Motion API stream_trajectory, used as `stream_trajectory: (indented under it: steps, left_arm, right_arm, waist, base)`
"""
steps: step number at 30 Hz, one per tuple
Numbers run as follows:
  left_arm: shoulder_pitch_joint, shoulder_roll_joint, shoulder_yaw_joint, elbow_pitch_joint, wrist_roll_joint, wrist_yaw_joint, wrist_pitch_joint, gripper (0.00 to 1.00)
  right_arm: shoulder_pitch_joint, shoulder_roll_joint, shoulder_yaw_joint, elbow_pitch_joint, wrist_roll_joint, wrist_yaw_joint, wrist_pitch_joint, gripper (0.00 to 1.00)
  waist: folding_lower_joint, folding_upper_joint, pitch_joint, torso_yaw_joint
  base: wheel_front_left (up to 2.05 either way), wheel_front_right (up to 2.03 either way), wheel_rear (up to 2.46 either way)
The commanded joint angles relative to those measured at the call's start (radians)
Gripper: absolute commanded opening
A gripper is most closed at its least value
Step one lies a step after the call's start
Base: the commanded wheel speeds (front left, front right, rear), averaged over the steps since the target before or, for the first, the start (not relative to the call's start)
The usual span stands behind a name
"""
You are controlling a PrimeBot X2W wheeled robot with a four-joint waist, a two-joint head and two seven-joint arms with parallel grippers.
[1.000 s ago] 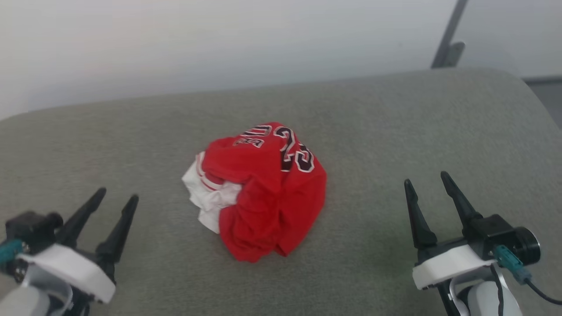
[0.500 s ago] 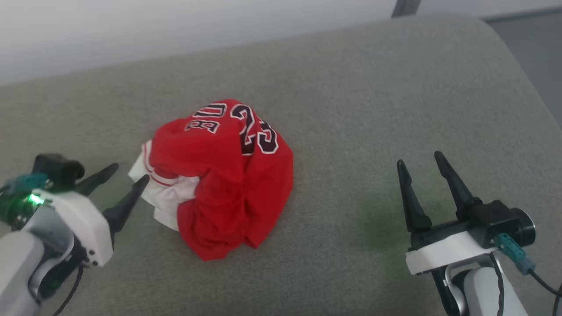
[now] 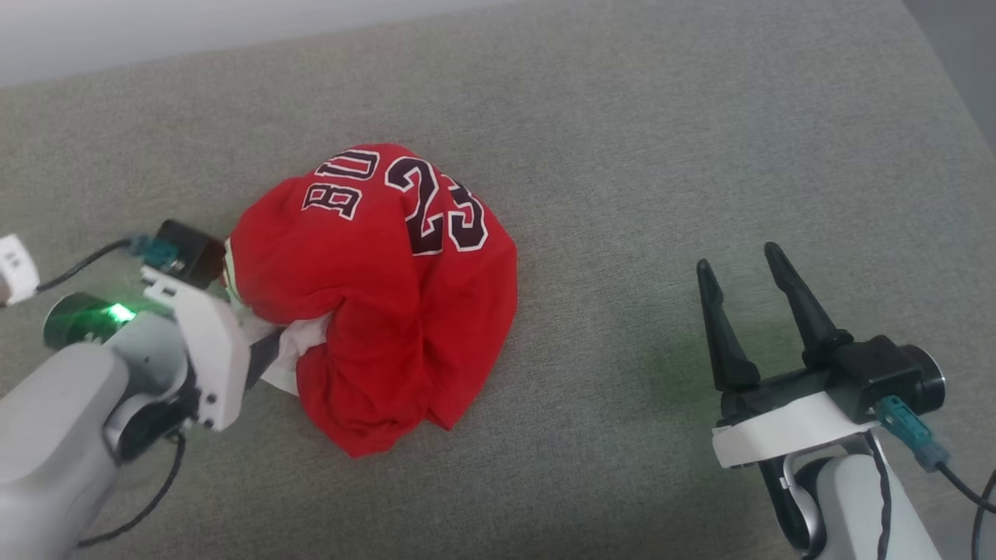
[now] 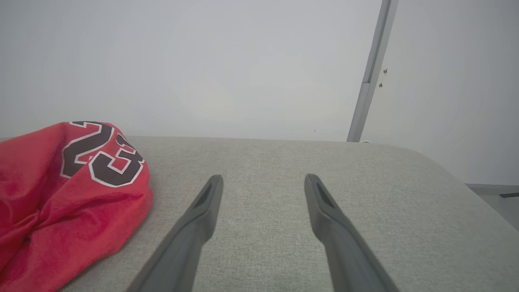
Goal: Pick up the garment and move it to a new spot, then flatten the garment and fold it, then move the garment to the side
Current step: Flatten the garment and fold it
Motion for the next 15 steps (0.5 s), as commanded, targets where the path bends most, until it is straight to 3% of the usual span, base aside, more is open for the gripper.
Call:
stream_trajectory:
  steps: [1,3,9,15]
  left_arm:
    - [-0.002,-0.035,-0.034,0.036,0.001,-0.001,0.024,1.0]
    - [-0.015,-0.059,-0.055,0.068,-0.001,0.0,0.035,0.0]
    - [-0.042,-0.073,-0.082,0.102,-0.038,0.0,0.008,0.0]
    - [-0.056,-0.011,-0.075,0.05,-0.068,0.001,-0.048,0.0]
  right_arm:
    - [-0.011,0.001,0.005,0.0,0.003,-0.001,-0.005,1.0]
    - [-0.018,0.001,0.011,0.001,-0.002,-0.001,-0.005,1.0]
    - [-0.007,0.001,0.0,0.009,-0.009,-0.001,-0.005,1.0]
    - [0.011,0.001,-0.019,0.022,-0.021,-0.001,-0.005,1.0]
  waist:
    - [0.0,-0.0001,0.007,0.002]
    - [0.0,-0.0001,0.011,0.003]
    - [0.0,-0.0001,-0.006,0.018]
    - [0.0,-0.0001,-0.047,0.05]
  base:
    - [0.0,0.0,0.0]
    - [0.0,0.0,0.0]
    - [0.0,0.0,0.0]
    - [0.0,0.0,0.0]
